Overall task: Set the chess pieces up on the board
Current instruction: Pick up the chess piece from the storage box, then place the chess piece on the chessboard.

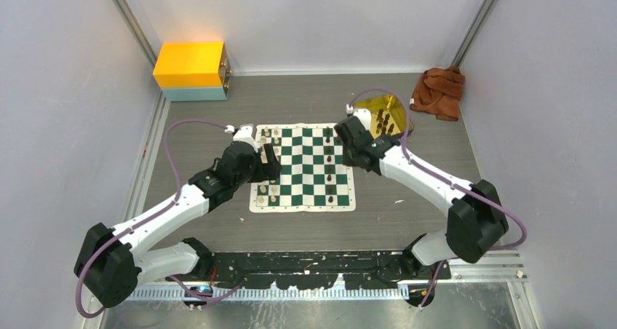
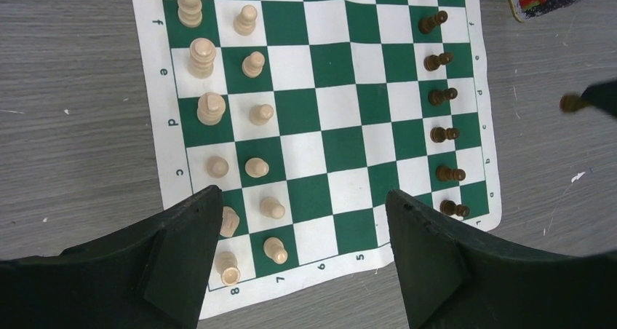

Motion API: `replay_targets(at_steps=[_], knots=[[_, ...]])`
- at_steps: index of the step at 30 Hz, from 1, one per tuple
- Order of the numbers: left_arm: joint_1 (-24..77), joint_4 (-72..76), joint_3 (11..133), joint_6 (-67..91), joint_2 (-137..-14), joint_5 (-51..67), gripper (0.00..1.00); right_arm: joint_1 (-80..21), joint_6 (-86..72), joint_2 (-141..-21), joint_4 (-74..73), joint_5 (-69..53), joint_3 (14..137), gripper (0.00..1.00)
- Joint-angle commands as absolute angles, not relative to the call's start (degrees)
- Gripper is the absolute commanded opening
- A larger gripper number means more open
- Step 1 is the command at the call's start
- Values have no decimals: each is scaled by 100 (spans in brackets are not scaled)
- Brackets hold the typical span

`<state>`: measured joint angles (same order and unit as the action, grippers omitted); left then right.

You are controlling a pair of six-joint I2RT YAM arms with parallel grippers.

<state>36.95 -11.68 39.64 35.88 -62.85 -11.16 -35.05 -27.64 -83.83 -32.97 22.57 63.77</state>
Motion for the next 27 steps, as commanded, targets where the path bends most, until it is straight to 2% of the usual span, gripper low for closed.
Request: replay_targets(at_steps=[1,7,18,27], knots=[[3669,-799,3867,3689,-6148,-980,82,-3886,-3459,-7659,-3199,2189,5625,1],[3671,-722,3772,3749,-6194,-923,82,-4261,-3828,-7498,-2999,2147,4981,1],[3669,-745,3830,3725,-6094,-958,82,-4723,-4046,-8214,-2843,2170,5008,1],[3672,-860,3789,3691,-5869,-991,82,-5004,-4228,-8304,-2855,2298,4985,1]])
